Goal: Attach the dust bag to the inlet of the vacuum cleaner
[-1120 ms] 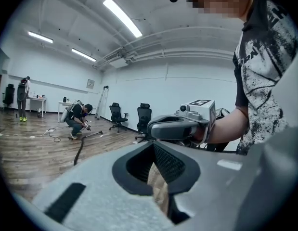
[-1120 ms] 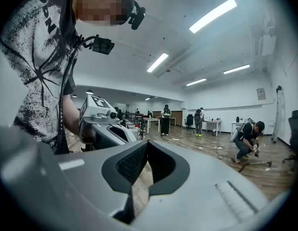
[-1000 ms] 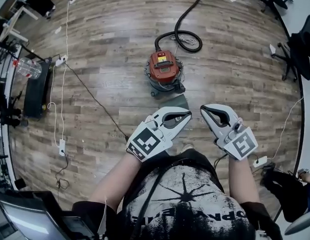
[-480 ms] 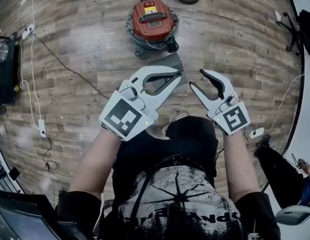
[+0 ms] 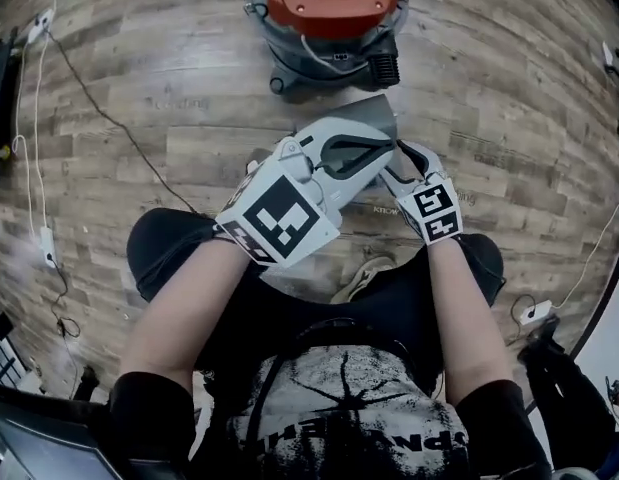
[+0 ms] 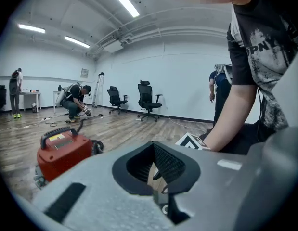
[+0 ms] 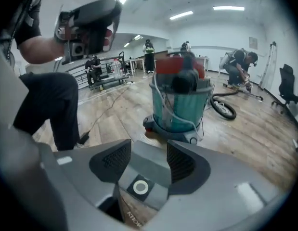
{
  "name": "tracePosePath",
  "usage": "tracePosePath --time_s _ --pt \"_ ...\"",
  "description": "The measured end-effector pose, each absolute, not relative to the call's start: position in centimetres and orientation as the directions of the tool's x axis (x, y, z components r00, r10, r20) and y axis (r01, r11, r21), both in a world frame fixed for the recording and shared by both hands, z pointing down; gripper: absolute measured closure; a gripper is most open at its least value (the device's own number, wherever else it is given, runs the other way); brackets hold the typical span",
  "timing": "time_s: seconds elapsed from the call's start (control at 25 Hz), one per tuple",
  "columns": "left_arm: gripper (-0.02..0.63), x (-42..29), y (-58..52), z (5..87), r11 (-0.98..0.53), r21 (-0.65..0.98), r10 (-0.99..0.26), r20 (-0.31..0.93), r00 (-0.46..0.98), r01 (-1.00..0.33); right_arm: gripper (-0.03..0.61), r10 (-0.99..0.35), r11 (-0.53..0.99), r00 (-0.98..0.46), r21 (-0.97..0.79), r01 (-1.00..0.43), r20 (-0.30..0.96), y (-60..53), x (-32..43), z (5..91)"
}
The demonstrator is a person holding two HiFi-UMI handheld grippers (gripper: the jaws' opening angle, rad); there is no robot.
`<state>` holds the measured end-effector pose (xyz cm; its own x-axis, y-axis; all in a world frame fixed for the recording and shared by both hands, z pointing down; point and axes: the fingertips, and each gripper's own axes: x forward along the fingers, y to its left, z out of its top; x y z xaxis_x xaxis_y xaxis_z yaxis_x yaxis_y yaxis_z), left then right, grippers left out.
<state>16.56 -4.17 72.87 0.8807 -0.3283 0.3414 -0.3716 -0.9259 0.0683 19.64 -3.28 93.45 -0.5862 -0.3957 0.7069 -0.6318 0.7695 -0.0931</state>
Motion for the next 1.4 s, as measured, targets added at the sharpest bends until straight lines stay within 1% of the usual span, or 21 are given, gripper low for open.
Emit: tracePosePath --time_s 0.08,0.28,0.36,0.52,0.72,0.92,1.08,1.16,1.2,1.4 --pt "0.611 16.9 -4.0 76.5 -0.926 0.083 -0.315 0.364 0.877 -0.367 0.343 -0.360 0.754 -0.545 -0.108 -0.648 0.757 -3.4 20.3 99.1" --pt "0.610 17.1 -3.1 81.1 -0.905 0.151 -0.317 0.384 0.867 -0.398 0.336 -0.189 0.694 -0.396 -0.163 -0.701 0.899 -0.2 24.7 111.6" --pt "0.610 16.8 -2.7 82.1 -0.893 0.167 -0.330 0.388 0.861 -0.417 0.336 -0.137 0.699 -0.337 -0.150 -0.699 0.932 1.3 26.3 114.5" --pt "0.611 16.3 -1.7 82.8 -0.863 0.208 -0.363 0.382 0.850 -0.461 0.330 -0.063 0.698 -0.272 -0.152 -0.700 0.960 3.9 28.5 118.5" --pt "0.611 16.1 -0.4 83.4 -0.837 0.239 -0.386 0.382 0.840 -0.493 0.318 -0.070 0.612 -0.228 -0.138 -0.779 0.971 4.1 30.7 120.9" --pt "0.611 16.7 0.6 84.4 -0.821 0.274 -0.381 0.391 0.838 -0.501 0.304 -0.043 0.601 -0.217 -0.149 -0.786 0.975 4.6 30.7 122.8" --pt "0.611 16.8 1.3 85.5 -0.812 0.290 -0.373 0.410 0.832 -0.506 0.301 -0.074 0.592 -0.219 -0.133 -0.795 0.973 4.1 30.5 123.3" --pt "0.611 16.8 1.5 86.0 -0.811 0.288 -0.371 0.422 0.828 -0.510 0.312 -0.082 0.593 -0.211 -0.123 -0.796 0.974 4.1 30.4 123.2" --pt "0.610 16.8 1.5 86.2 -0.810 0.287 -0.371 0.425 0.825 -0.512 0.331 -0.080 0.599 -0.211 -0.122 -0.792 0.974 4.1 30.2 123.1" --pt "0.611 16.8 1.1 86.1 -0.805 0.290 -0.380 0.418 0.825 -0.518 0.473 -0.061 0.623 -0.238 -0.149 -0.768 0.969 4.3 29.2 123.1"
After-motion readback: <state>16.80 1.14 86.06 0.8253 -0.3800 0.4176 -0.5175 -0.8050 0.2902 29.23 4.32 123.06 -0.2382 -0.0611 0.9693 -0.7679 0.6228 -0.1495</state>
